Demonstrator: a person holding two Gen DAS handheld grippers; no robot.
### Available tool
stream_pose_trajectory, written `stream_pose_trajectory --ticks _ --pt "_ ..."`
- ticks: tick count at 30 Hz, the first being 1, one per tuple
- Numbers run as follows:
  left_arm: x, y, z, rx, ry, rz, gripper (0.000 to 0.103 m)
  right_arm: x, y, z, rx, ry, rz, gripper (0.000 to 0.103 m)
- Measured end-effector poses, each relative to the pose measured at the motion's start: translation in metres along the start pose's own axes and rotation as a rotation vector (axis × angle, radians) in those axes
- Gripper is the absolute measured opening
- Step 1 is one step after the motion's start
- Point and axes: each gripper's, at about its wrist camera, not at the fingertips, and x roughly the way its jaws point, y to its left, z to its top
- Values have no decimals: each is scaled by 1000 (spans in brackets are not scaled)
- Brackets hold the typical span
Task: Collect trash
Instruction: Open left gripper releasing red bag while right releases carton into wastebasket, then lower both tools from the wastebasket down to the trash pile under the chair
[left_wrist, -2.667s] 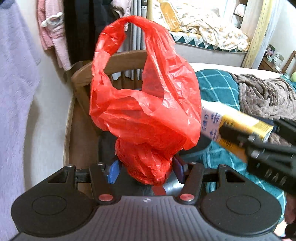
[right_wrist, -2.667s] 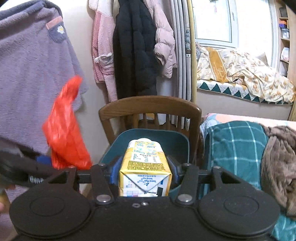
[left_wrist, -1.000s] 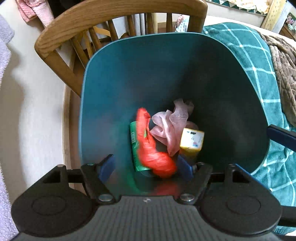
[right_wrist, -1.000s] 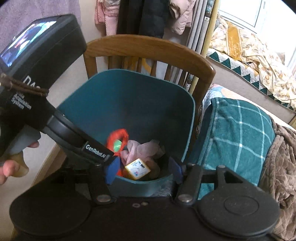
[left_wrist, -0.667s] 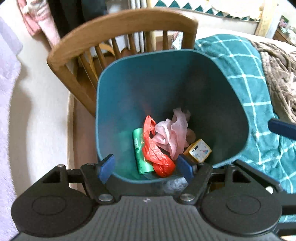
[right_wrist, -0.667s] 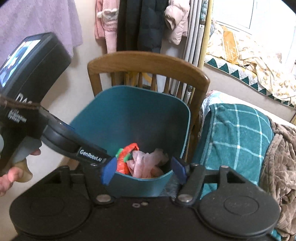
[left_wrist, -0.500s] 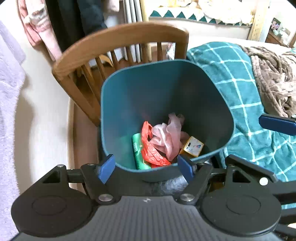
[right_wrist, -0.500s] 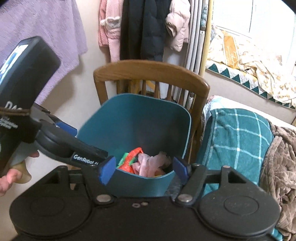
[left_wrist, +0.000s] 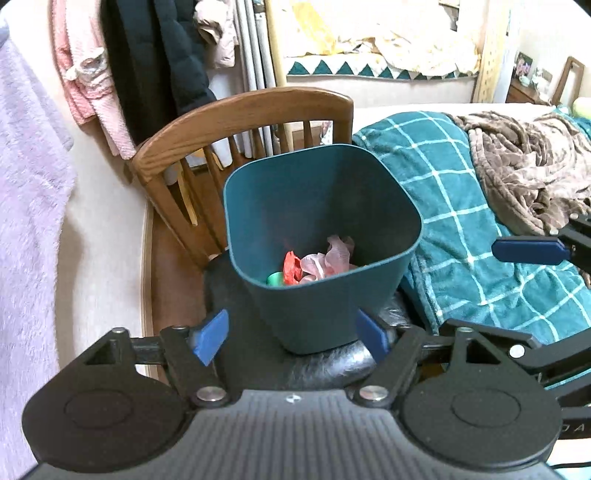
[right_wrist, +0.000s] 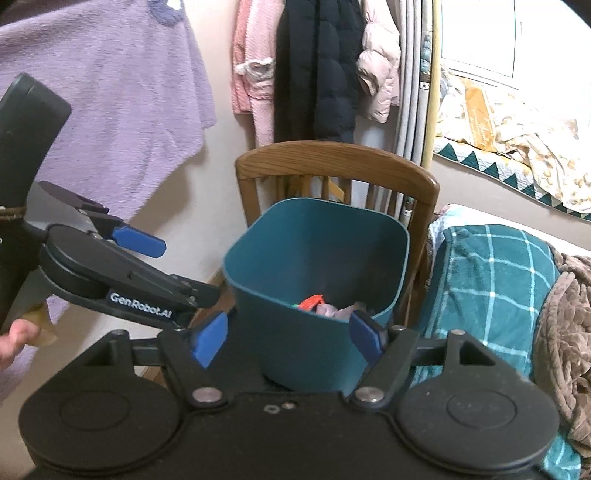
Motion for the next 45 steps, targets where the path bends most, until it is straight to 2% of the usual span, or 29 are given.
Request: stream_pose_trajectory --ticks 8,11,13,17,19,27,29,33,42,45 --pt "-18 11 -48 -79 -23 12 80 -10 9 -33 31 4 36 79" --pt "-18 15 -69 -105 -24 35 80 -8 15 -49 19 3 52 86" --pt "-15 17 -85 -121 -22 53 80 -7 21 -60 2 -5 61 91" --pt "2 26 -114 -188 11 69 80 6 35 -88 -39 11 82 93" --pt "13 31 -129 -215 33 82 80 15 42 -103 -46 26 94 98" --pt "81 57 -205 -369 152 103 80 66 58 -177 -20 131 115 101" --pt "103 64 -226 -407 177 94 83 83 59 -200 -10 173 115 101" --pt "152 68 -267 -432 231 83 83 118 64 -246 -28 274 149 101" --pt "287 56 -382 -477 403 68 83 226 79 -376 -86 472 167 100" --pt "330 51 -418 -469 464 94 83 260 86 -415 -97 516 174 100"
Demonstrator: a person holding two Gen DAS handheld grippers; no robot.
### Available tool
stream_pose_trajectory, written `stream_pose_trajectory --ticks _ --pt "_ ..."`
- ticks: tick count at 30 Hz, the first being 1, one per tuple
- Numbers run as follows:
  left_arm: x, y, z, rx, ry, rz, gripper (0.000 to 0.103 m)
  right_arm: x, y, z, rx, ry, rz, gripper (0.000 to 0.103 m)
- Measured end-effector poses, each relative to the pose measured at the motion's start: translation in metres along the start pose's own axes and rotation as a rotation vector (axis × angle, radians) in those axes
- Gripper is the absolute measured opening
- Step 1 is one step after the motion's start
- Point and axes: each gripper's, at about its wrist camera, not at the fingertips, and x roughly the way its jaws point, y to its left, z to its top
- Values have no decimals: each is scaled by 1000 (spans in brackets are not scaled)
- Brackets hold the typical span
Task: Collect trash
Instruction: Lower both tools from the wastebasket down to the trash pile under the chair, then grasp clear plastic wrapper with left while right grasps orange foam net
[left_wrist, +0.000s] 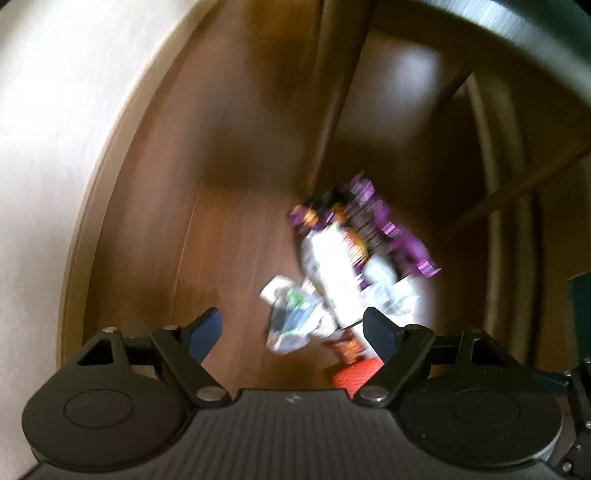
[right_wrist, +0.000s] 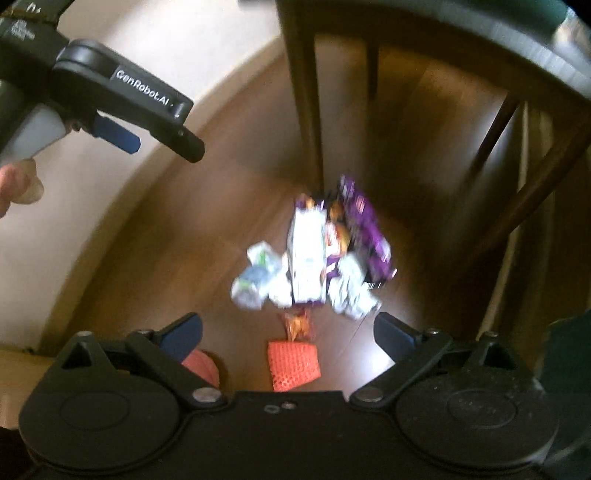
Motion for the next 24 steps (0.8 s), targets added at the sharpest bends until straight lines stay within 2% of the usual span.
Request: stream_pose_trajectory --ticks 6,10,14,20,22,24 --pt "104 6 -28 44 51 82 83 93 3 -27 -51 60 30 99" --pt "167 4 -41 88 89 113 83 162 6 -46 -135 145 40 96" --pt "229 3 -51 104 118 80 83 211 0 -65 -145 192 34 96" --pt "282 2 -60 116 166 19 83 267 -9 -86 -100 228 29 93" --pt "296 4 -63 100 195 0 83 278 -9 -90 -87 236 31 84" --pt "302 5 -66 90 214 -17 83 285 -9 -92 -71 243 34 80"
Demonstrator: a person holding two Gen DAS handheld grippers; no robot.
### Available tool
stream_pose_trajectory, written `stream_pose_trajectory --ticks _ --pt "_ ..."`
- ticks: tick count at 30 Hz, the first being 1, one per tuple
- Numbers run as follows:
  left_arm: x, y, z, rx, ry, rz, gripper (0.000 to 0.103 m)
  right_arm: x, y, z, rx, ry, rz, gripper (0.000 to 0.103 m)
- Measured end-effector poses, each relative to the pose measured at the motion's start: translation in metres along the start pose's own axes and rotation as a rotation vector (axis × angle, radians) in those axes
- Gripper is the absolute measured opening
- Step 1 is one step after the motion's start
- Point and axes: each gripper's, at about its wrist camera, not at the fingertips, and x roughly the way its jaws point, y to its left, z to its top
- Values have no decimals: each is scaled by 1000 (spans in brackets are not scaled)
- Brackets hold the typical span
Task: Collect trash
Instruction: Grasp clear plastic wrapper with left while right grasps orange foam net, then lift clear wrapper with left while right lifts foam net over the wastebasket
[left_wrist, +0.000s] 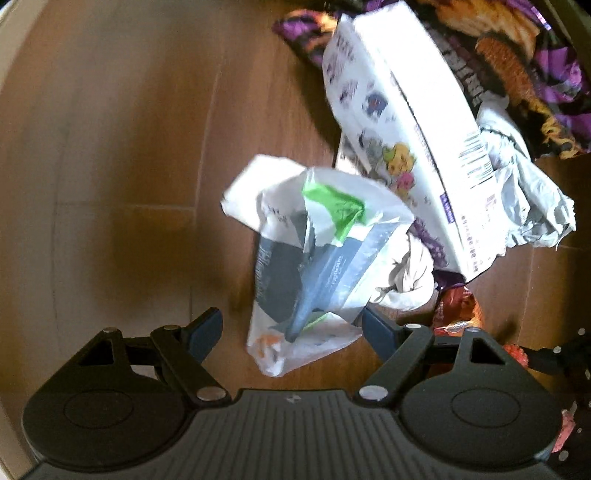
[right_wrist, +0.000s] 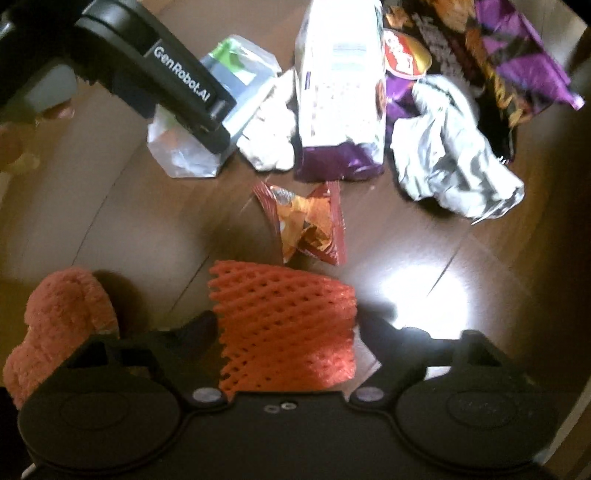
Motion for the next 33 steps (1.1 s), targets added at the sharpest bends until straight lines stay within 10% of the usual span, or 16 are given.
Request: stream_pose_trajectory --ticks 8,15,33 --pt "1 -3 -4 -20 24 -53 41 -2 0 -5 13 -4 3 53" --pt "-24 -4 -3 -48 22 -52 34 -25 -4 -10 55 -28 -16 19" --pt "-284 -17 -21 -63 -52 -92 34 -267 -7 8 262 -203 -81 17"
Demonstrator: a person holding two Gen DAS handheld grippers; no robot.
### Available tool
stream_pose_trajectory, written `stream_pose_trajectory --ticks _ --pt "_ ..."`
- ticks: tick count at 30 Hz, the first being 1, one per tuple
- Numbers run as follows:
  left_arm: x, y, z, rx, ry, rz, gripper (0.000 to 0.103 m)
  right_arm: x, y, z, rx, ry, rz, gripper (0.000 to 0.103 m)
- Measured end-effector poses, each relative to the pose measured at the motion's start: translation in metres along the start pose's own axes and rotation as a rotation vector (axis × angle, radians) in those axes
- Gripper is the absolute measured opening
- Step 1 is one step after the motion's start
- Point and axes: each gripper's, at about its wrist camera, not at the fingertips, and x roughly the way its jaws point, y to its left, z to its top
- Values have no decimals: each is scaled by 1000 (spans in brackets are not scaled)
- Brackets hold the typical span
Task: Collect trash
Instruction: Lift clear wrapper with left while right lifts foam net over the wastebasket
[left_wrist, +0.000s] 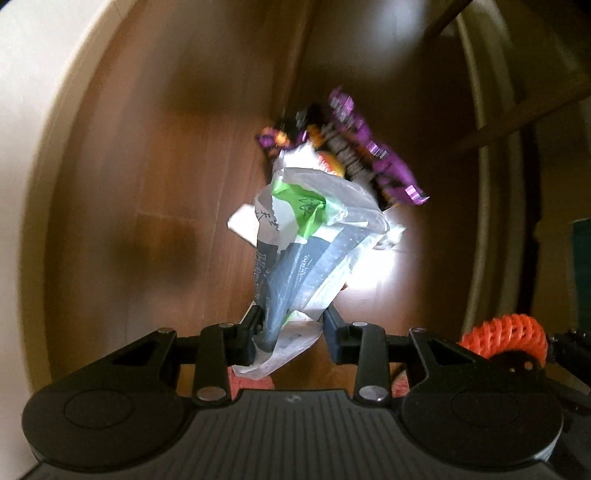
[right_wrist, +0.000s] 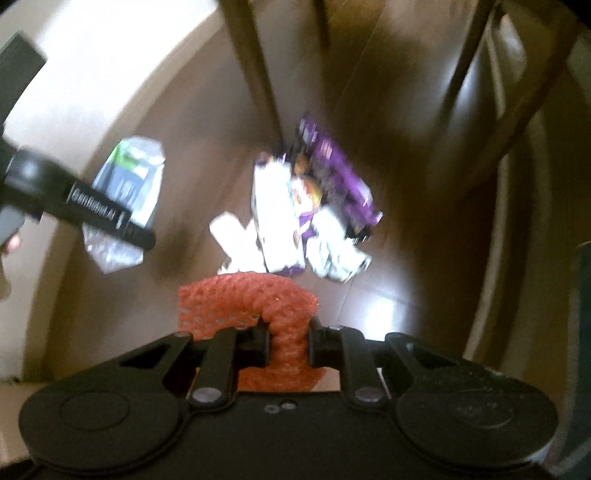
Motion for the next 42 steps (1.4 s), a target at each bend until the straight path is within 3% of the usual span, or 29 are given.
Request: stream_pose_trajectory --ticks 10,17,23,29,34,38,42 --pt "-173 -39 12 45 -92 -17 34 -166 4 57 44 -141 -2 17" --pt "-282 -73 24 92 -193 -19 35 -276 -4 96 82 -264 -18 17" --pt "-364 -102 44 141 -301 -68 35 -360 -8 138 52 -403 -58 17" --pt "-432 -129 67 202 -414 -71 35 -419 -18 182 52 -518 -94 17" --pt "-466 -158 99 237 -499 -66 35 -459 -29 218 53 -605 -128 17" --pt "-490 -187 134 274 -565 -47 35 -469 -45 252 64 -651 -171 17" --pt "-502 -204 171 280 -570 -44 35 -471 -61 281 94 -658 -189 18"
